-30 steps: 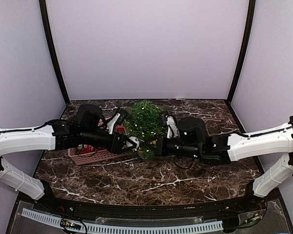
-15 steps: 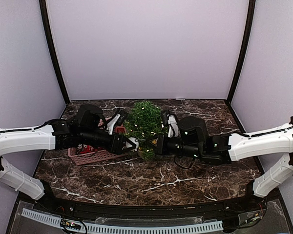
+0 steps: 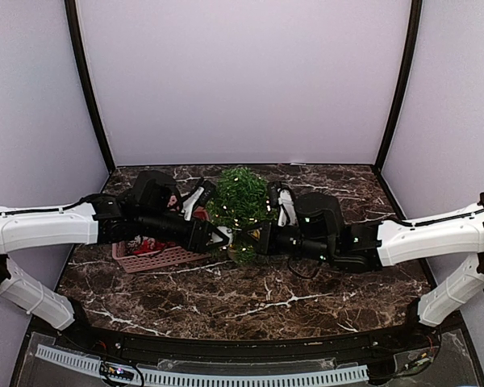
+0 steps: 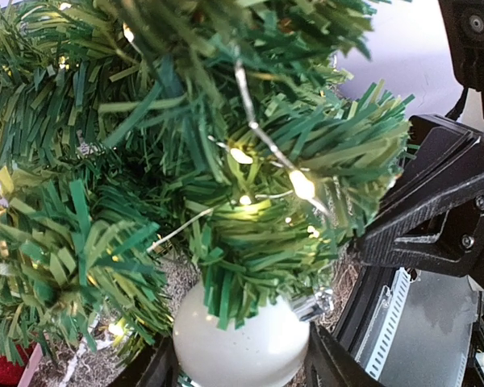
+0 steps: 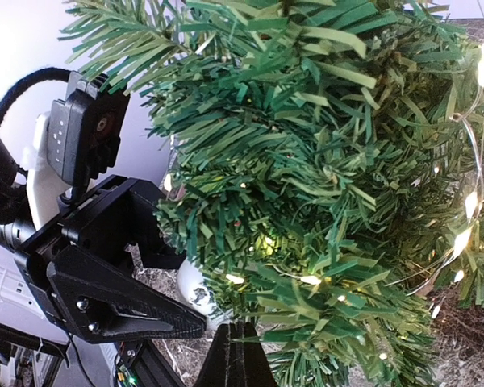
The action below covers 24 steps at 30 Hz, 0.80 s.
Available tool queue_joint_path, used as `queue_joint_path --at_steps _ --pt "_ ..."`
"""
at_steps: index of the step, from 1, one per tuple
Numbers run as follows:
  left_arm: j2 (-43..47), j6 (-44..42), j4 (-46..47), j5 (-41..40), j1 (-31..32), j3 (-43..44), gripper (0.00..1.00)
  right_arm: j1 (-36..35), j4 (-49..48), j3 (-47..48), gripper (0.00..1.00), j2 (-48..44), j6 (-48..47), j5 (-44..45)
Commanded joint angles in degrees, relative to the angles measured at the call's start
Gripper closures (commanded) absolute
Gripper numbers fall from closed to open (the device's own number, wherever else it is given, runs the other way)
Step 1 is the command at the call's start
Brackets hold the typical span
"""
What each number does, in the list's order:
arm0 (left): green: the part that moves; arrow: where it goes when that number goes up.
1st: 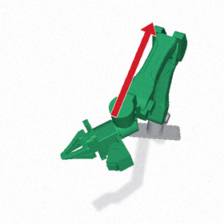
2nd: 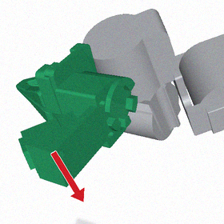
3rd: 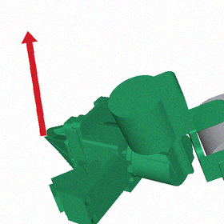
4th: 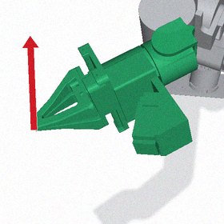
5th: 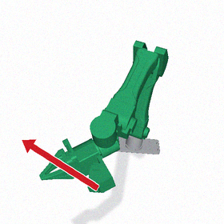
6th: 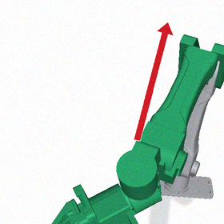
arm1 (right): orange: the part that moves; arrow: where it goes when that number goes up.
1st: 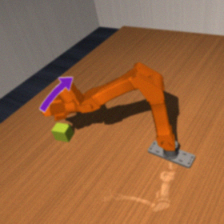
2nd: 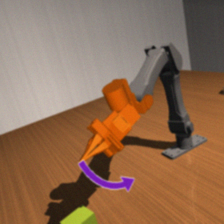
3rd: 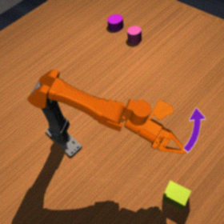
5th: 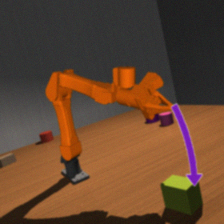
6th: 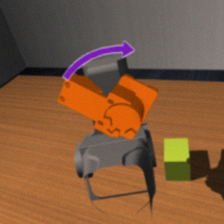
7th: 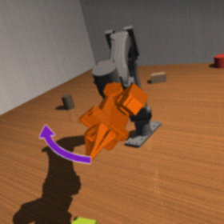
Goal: Decorate the small christmas tree
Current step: Hang the ornament ball on the branch.
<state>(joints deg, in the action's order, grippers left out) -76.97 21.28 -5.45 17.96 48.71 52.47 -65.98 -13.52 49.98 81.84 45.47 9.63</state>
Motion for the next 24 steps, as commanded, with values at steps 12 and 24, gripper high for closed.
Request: queue_joint_path --at_steps 12,24 --pt "-2.82 -0.38 -0.34 -0.93 0.17 3.43 0.45 0.87 -0.43 2.38 1.00 2.86 2.97 1.36" --pt "-2.91 2.07 0.46 -2.66 0.20 2.05 0.45 1.15 -0.21 0.67 1.00 2.92 4.54 3.51"
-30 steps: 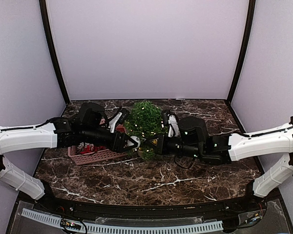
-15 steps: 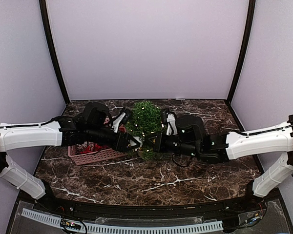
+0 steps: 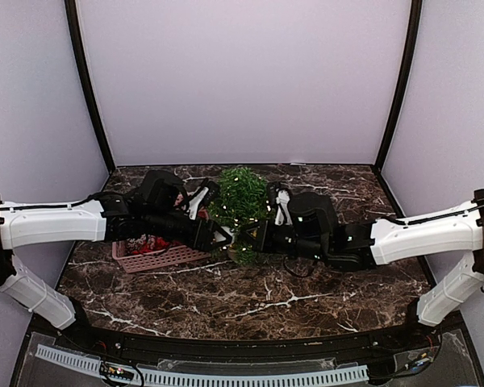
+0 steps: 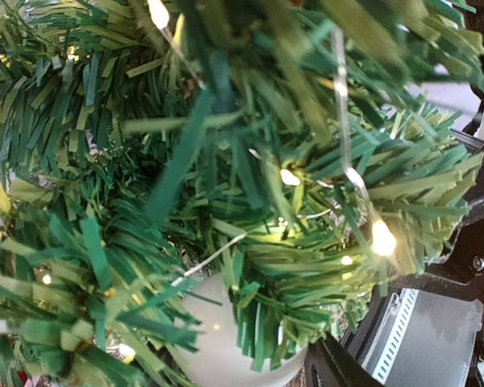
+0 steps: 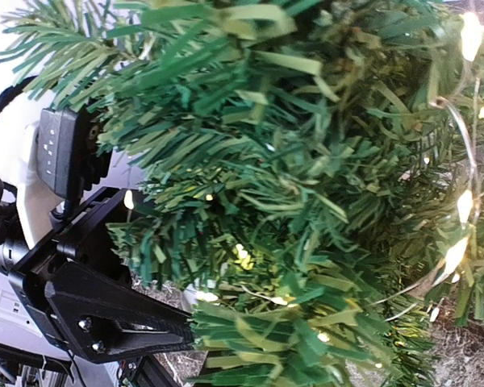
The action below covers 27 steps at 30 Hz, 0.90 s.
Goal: Decorate the small christmas tree
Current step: Hang the ornament ball on the branch.
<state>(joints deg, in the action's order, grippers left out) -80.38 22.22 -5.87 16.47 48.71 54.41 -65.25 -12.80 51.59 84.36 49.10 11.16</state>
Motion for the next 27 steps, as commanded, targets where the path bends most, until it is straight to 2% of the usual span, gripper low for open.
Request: queue_joint_path --at_steps 1,9,17,27 --pt "0.54 1.28 1.00 -1.35 0.22 0.09 0.45 0.46 -0.92 -0.97 1.00 0.50 0.80 1.88" --pt "1.20 6.01 5.64 -1.11 0.23 -3.19 0.44 0.43 -1.96 -1.31 1.00 1.31 0.22 2.38" --pt "-0.18 4.17 4.27 -1.01 0.18 -2.53 0.44 0.42 -3.20 -2.29 1.00 1.75 0.48 2.53" --pt "-1.56 4.33 7.07 -0.63 0.20 -2.89 0.44 0.57 -4.42 -0.98 1.00 4.18 0.01 3.29"
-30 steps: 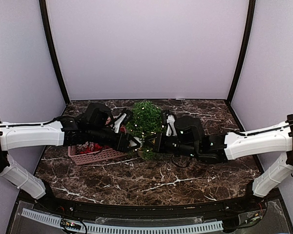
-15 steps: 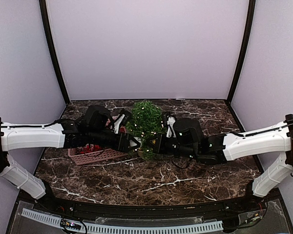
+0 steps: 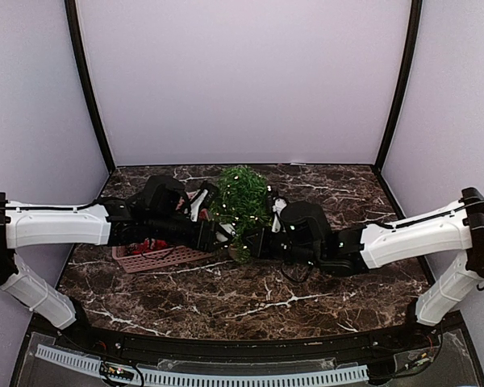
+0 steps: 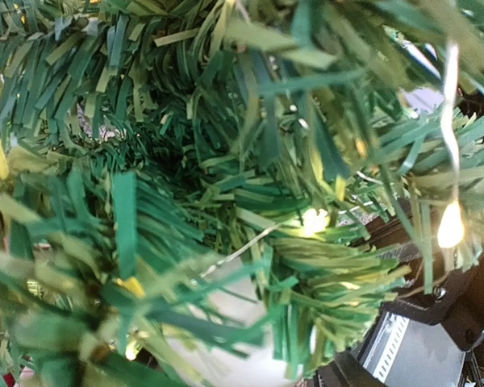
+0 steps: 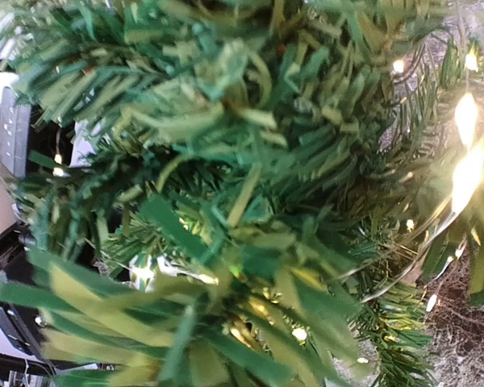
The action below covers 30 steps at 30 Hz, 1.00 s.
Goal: Decorate the small christmas tree
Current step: Hang the ornament ball on the branch.
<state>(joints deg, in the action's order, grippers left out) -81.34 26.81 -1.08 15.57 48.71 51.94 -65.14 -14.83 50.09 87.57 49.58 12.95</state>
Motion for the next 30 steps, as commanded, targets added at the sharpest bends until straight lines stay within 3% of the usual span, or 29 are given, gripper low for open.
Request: queue_joint_path --at_steps 1,9,12,19,30 --pt "-0.67 -0.26 2.28 0.30 0.22 -0.37 0.44 0.44 -2.52 0.49 1.00 0.95 -0.38 1.55" --pt "1.99 -0.80 1.44 -1.60 0.16 -1.58 0.39 0.53 -3.02 -1.22 1.00 -2.15 -0.62 1.34" --pt "4.59 -0.87 -0.34 -1.96 0.20 -2.43 0.29 0.53 -3.59 -2.35 0.89 -4.09 -0.66 1.06" --pt "11.23 -1.63 -1.97 -1.36 0.18 -4.85 0.20 0.58 -5.15 -5.39 0.76 -8.91 -0.96 0.87" --pt "18.68 -0.05 -8.81 -5.86 0.15 -4.02 0.18 0.60 -6.54 -8.43 0.50 -17.34 -4.18 0.06"
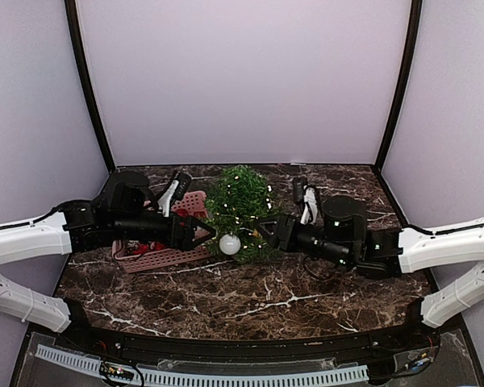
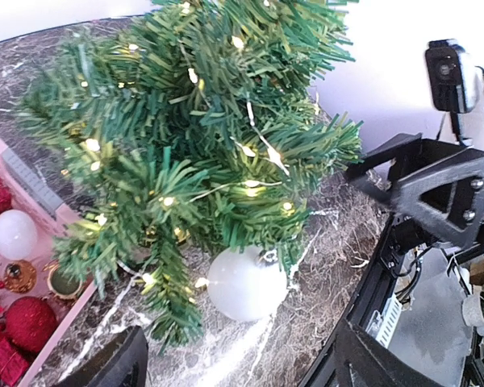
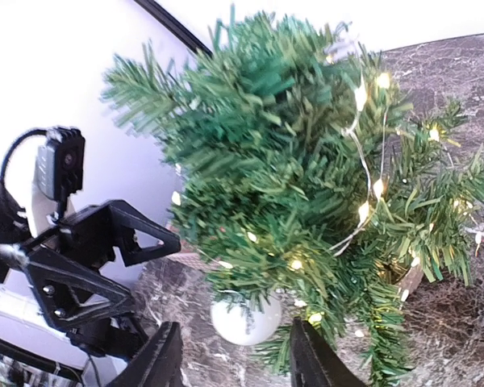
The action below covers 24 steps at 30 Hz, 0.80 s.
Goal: Decorate the small christmas tree
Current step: Hang the ornament ball on the branch, then turn around the Christmas tree at the center of the board.
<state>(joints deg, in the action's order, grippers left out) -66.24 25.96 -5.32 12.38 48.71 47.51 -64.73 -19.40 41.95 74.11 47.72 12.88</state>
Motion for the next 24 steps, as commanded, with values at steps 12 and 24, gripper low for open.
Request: queue_joint_path --at_steps 12,24 --pt "5.66 10.22 1.25 4.09 -8.19 -3.49 0.18 16.62 3.53 -8.30 0.38 -12.35 2.07 -5.39" --pt "-6.46 11.23 12.57 9.60 -10.95 -1.20 0.29 22.74 -14.81 -6.91 0.50 10.68 5.65 -19.79"
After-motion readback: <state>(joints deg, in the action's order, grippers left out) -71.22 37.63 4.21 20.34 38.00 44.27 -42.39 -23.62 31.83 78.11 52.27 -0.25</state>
